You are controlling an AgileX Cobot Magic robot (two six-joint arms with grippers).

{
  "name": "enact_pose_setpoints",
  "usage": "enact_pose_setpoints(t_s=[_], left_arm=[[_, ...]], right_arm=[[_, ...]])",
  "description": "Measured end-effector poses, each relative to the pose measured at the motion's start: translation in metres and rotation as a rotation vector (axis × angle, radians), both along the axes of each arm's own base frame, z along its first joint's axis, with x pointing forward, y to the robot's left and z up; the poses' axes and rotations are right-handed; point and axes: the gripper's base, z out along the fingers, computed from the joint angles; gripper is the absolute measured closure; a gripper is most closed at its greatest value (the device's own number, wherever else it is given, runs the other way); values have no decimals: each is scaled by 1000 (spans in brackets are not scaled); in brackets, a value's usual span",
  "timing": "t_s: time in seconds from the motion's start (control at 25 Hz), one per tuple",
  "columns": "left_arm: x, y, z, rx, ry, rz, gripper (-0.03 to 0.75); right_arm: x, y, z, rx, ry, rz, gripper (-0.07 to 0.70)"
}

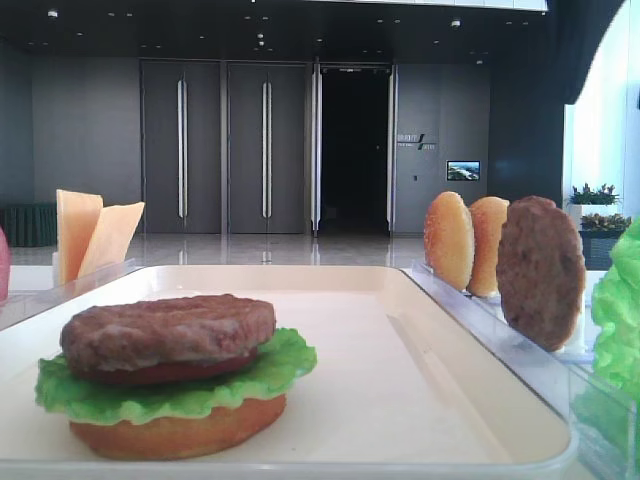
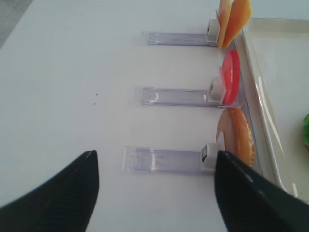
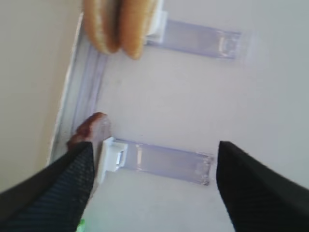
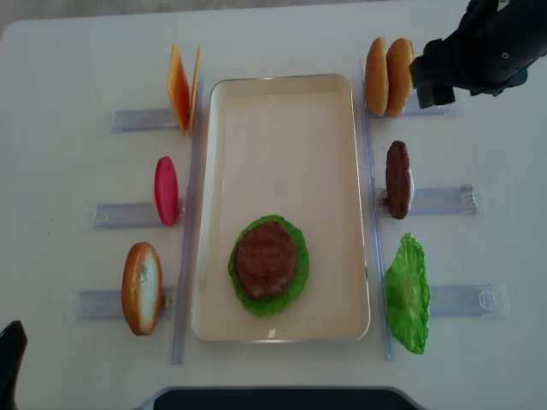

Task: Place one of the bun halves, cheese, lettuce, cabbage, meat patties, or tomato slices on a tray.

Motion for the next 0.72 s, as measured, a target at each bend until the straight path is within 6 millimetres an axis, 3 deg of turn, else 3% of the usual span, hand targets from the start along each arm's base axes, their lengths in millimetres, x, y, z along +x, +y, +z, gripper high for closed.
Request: enact_pose_setpoints(t_s=[0.28, 0.48, 0.6, 0.72], left_arm=[[0, 0, 0, 0, 0, 0, 142], [0, 0, 0, 0, 0, 0, 142], [0, 0, 0, 0, 0, 0, 142], [0, 0, 0, 0, 0, 0, 142]], right_arm=[[10, -80, 7, 8, -28, -264, 101], [-9, -128, 39, 27, -177, -458, 101], [-29, -139, 65, 31, -274, -516, 101], [-49, -137, 87, 33, -357, -519, 101]])
